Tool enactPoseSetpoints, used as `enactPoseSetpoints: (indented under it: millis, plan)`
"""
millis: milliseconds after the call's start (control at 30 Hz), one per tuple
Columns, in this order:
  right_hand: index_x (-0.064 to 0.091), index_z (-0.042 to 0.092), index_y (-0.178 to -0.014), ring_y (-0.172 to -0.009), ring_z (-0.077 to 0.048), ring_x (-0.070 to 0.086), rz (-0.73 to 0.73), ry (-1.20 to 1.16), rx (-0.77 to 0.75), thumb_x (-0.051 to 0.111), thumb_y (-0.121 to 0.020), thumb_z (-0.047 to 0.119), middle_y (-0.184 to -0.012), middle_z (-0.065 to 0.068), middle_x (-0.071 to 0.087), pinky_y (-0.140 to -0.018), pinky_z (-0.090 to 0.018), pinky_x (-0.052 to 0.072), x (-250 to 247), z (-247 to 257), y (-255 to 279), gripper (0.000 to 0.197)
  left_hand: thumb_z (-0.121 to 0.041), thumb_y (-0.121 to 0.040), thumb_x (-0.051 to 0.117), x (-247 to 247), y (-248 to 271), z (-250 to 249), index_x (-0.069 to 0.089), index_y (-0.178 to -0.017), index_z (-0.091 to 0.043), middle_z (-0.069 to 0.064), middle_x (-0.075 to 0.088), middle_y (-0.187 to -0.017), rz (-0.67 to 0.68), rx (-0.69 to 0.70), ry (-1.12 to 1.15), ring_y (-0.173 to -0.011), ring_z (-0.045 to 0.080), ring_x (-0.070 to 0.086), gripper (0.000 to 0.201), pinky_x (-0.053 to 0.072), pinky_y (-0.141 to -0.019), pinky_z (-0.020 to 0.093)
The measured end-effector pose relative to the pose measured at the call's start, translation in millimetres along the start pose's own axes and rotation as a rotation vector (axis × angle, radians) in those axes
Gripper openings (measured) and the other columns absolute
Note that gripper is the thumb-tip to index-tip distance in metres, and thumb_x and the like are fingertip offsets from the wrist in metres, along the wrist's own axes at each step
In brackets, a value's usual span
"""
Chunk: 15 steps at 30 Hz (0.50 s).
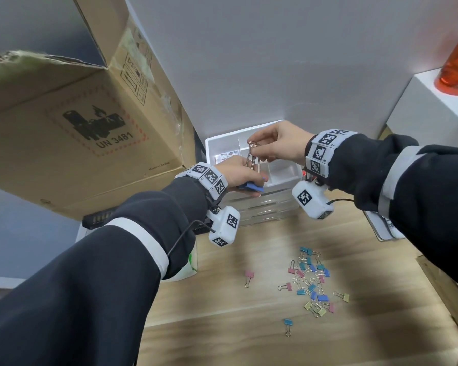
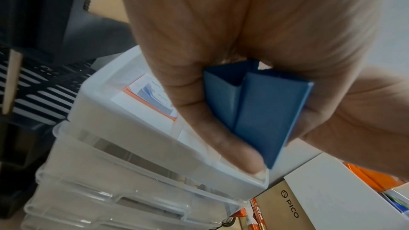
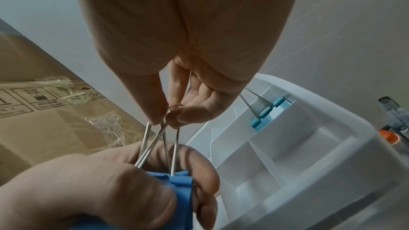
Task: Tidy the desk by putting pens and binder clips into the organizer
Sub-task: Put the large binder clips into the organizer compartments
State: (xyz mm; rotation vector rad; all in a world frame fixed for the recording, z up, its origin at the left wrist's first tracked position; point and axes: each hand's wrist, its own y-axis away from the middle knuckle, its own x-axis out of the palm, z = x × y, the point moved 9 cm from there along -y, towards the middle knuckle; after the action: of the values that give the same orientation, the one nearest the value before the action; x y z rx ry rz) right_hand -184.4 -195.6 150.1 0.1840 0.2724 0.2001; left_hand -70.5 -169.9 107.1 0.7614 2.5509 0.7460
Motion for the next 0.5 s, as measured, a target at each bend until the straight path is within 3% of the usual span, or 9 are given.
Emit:
enactPoseSetpoints:
  millis: [200, 333, 500]
  plan:
    - [0.071, 0.013, -0.109, -0.077, -0.012, 0.069, -0.026, -0.008, -0.032, 0.082, -0.077, 0.008, -0.087, -0.004, 0.074, -0.067, -0.021, 0.051, -8, 4, 3, 0.034, 0.013, -0.085, 0.061, 1, -1, -5, 0.063, -0.073, -0.001, 0.003, 0.070, -0.093, 0.003, 0.006, -0.031, -0.076, 0.020, 0.066, 0.018, 0.061, -0.061, 0.028]
    - [0.073, 0.012, -0.104, -0.087, -0.022, 0.075, -0.095, -0.007, -0.048, 0.084, -0.072, 0.007, -0.088, -0.005, 0.076, -0.087, -0.032, 0.058, -9, 5, 2, 0.034, 0.012, -0.083, 0.065, -4, -3, -5, 0.066, -0.075, -0.002, 0.005, 0.070, -0.096, -0.082, 0.016, -0.037, -0.074, 0.018, 0.066, 0.016, 0.062, -0.063, 0.029]
    - [0.072, 0.013, -0.101, -0.070, -0.011, 0.071, -0.156, 0.079, -0.052, 0.086, -0.073, 0.014, -0.075, 0.004, 0.071, -0.083, -0.030, 0.059, -12, 4, 0, 0.031, 0.010, -0.081, 0.070, -6, -4, -1, 0.067, -0.083, -0.001, 0.012, 0.069, -0.097, -0.104, -0.005, -0.017, -0.076, 0.020, 0.069, 0.012, 0.063, -0.068, 0.033]
